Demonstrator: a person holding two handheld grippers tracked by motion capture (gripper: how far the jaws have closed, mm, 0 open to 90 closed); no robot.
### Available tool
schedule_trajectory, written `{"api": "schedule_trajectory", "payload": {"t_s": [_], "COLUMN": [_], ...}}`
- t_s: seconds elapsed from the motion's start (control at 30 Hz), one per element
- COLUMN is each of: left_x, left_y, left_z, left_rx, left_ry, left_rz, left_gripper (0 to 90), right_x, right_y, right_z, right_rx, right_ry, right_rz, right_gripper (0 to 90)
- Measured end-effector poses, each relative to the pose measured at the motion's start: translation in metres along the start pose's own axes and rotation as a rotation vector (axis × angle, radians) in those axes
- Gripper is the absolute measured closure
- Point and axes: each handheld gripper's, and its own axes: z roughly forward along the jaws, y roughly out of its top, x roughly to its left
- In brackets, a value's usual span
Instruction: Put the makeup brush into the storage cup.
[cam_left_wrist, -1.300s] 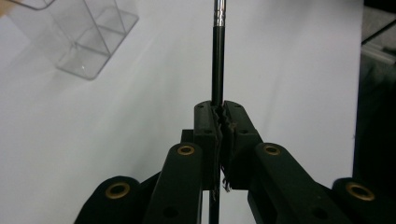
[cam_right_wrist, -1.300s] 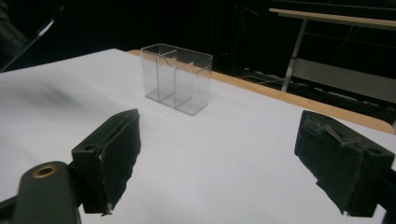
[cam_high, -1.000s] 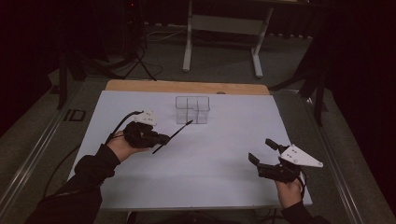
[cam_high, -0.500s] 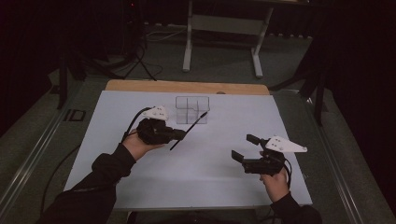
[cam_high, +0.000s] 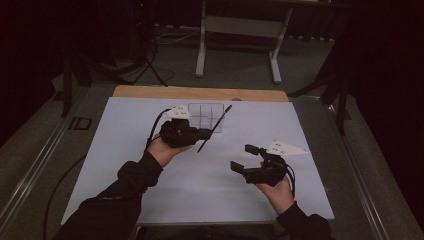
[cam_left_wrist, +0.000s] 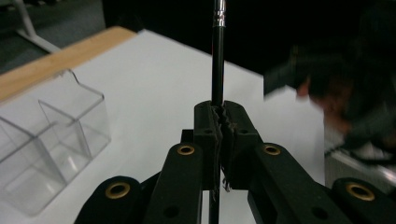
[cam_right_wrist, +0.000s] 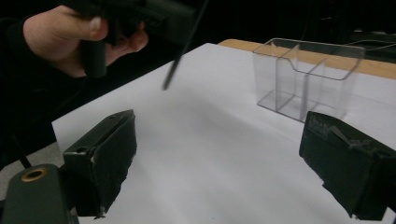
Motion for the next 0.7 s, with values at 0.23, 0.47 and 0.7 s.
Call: {"api": "schedule_trajectory", "payload": {"t_s": [0.23,0.47,0.7], "left_x": [-0.009,-0.017,-0.024], "left_y": [0.006,0.001,-0.006], "left_z": [0.015,0.029,0.04], "left_rx": [-0.066,-0.109,-0.115], "left_ry": [-0.003,-0.012,-0.02], "left_rz": [-0.024,-0.064,-0.09], "left_gripper": [85.7,85.7,85.7], "right_x": [0.003,-0.002,-0.008], "right_y": [-0.005,-0.006,-0.007], "right_z": [0.012,0.021,0.027], "right_rx": [-0.031,-0.043,-0.015], "right_ry": [0.004,0.0,0.03], "right_rz": [0.054,0.151,0.197], "right_gripper": [19.3,36.4,52.9]}}
